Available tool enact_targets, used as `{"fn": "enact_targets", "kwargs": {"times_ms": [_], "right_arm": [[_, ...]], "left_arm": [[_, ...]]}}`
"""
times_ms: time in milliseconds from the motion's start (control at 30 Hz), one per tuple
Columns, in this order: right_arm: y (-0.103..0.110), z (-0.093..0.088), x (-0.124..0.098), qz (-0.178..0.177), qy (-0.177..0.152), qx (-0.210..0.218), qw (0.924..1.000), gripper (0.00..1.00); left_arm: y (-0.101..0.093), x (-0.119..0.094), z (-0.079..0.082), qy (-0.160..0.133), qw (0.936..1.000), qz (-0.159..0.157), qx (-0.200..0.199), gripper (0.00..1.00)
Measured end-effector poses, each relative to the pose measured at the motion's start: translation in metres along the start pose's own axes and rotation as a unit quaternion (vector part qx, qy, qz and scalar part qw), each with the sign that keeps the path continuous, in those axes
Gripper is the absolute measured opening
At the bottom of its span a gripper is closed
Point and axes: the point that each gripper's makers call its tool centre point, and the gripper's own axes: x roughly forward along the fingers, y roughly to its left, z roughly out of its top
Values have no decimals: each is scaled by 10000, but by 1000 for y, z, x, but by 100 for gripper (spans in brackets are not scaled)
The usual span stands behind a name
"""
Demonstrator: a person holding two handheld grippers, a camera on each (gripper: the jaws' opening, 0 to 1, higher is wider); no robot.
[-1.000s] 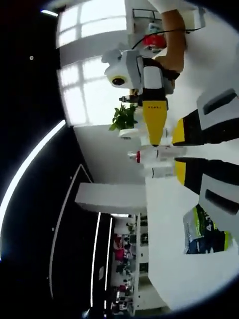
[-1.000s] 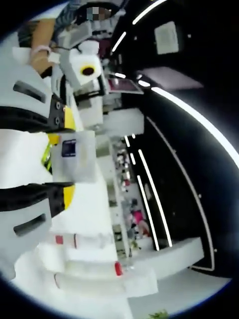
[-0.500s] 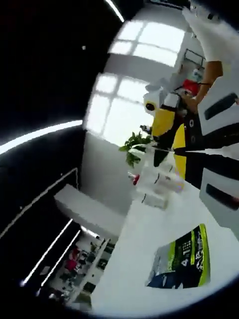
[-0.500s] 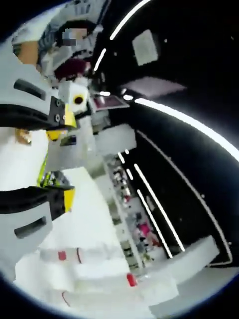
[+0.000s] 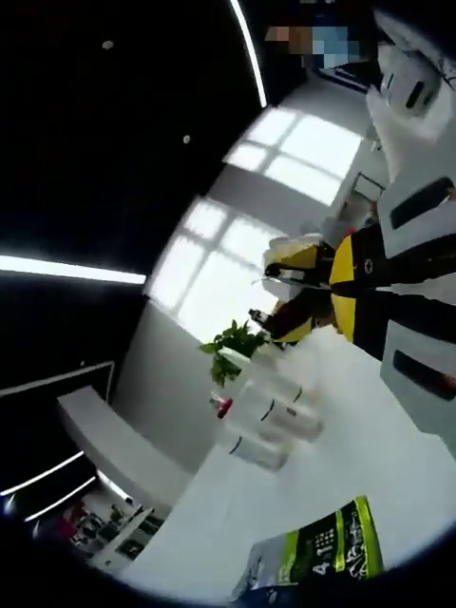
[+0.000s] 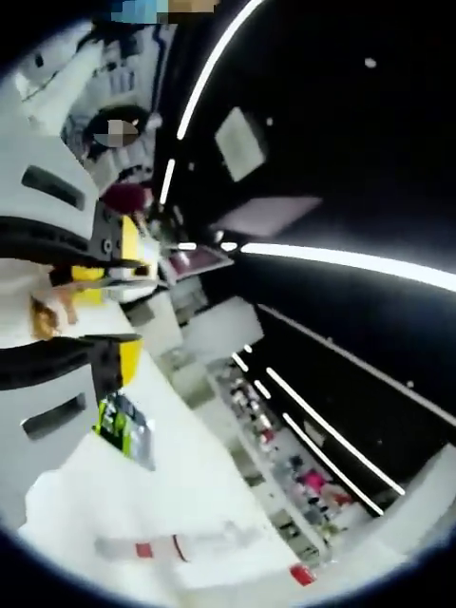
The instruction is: Arrange the skincare products in the storage area until every visible bottle or jar stands upright without overlapping.
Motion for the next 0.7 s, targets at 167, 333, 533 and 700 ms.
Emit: {"fn": "enact_targets", "kwargs": {"times_ms": [167, 333, 533, 700], "right_arm": [[8, -13, 4, 154, 271, -32, 9995, 18], [-1, -14, 5, 199, 406, 158, 9989, 16], [0, -21, 6, 179, 646, 307, 9973, 1], [-4, -21, 6, 83, 654, 280, 9974, 0]], "left_arm": [[-2, -8, 5, 36, 9998, -91, -152, 0], [8, -18, 5, 429, 9975, -294, -472, 0], [25, -24, 8, 616, 9967, -159, -505, 0], [36, -32, 19, 469, 9985, -127, -236, 1]]}}
